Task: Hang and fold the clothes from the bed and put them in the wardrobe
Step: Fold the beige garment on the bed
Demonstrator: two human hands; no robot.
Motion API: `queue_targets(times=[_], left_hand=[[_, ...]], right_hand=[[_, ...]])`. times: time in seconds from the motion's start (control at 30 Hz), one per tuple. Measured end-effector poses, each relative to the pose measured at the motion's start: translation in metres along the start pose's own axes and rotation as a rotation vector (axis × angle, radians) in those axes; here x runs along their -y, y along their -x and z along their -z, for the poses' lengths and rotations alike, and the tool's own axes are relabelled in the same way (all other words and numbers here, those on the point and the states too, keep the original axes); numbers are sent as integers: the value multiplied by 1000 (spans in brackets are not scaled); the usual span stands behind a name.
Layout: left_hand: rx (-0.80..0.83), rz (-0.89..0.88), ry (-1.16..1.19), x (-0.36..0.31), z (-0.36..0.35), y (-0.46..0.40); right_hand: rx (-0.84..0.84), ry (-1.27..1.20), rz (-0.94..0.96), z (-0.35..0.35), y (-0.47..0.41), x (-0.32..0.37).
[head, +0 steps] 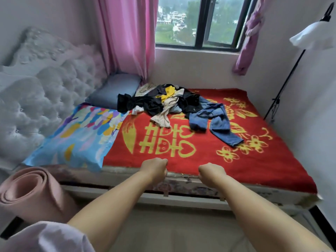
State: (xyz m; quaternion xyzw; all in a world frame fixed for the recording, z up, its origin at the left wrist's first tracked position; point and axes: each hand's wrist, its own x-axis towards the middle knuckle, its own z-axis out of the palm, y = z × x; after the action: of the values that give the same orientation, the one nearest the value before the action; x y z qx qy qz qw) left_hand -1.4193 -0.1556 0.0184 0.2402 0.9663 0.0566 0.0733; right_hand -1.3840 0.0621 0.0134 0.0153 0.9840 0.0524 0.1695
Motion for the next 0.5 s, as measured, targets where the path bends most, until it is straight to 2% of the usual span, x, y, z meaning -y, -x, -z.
queue_targets(times=[0.17,0.33,0.5], left_hand=[[45,5,-12,17,-6,-75],[54,4,7,53,-2,-172],[132,-5,13,89,7,-270]], right_hand=[[29,-26,15,3,-66,-10],[33,1,22,29,-157,-18],[43,-65,-18,54,-251,-38]])
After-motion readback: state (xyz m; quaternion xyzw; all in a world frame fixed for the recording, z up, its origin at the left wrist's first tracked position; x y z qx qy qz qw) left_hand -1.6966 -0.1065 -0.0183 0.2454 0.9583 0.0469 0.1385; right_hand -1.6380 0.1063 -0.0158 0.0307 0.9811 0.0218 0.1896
